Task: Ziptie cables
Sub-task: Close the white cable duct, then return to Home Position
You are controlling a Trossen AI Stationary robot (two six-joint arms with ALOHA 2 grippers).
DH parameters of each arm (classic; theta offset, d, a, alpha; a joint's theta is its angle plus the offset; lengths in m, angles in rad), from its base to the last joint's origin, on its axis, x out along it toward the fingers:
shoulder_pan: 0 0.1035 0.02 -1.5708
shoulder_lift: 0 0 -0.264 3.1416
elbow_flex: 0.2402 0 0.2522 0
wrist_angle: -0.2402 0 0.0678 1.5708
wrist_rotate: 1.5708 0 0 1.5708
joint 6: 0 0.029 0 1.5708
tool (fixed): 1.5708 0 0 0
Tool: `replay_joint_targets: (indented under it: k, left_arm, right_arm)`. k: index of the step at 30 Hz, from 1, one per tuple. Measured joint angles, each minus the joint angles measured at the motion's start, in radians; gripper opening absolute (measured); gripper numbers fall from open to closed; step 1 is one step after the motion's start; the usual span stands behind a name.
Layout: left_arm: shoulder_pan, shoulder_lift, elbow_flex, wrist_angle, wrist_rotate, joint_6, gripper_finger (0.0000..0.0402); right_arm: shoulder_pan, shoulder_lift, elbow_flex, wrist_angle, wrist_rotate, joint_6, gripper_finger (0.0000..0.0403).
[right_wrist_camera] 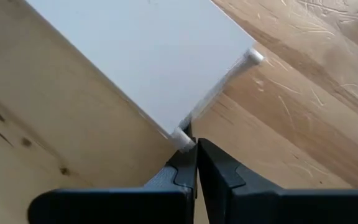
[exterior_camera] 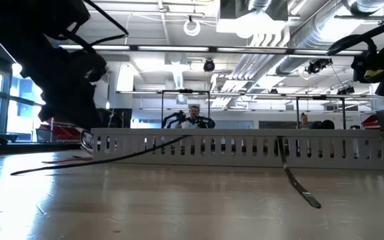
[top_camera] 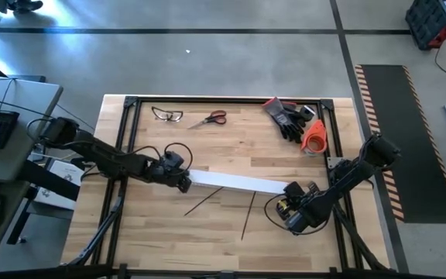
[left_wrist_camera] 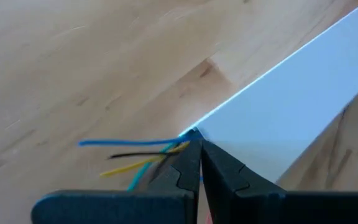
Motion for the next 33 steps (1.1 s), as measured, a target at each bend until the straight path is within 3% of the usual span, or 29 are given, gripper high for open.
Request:
replay_joint_targets:
  k: [7,14,27,33]
  left_arm:
    - [-0.009,0.131,0.001,0.207,-0.041,0.025,0.0]
    - [-0.012,0.046,0.012,0.023,-0.063,-0.005,0.0]
    - [0.024,-0.166,0.015,-0.387,-0.163,-0.028,0.0]
    - [0.024,-0.203,0.014,-0.48,-0.183,-0.022,0.0]
  right_arm:
    - [-0.037,-0.001,0.0,-0.004,-0.045,-0.085,0.0]
    - [-0.071,-0.004,0.0,-0.007,0.015,-0.125,0.0]
    - [-0.329,-0.01,0.002,0.068,0.14,-0.525,0.0001]
    - [-0.387,-0.046,0.002,0.031,0.159,-0.686,0.005]
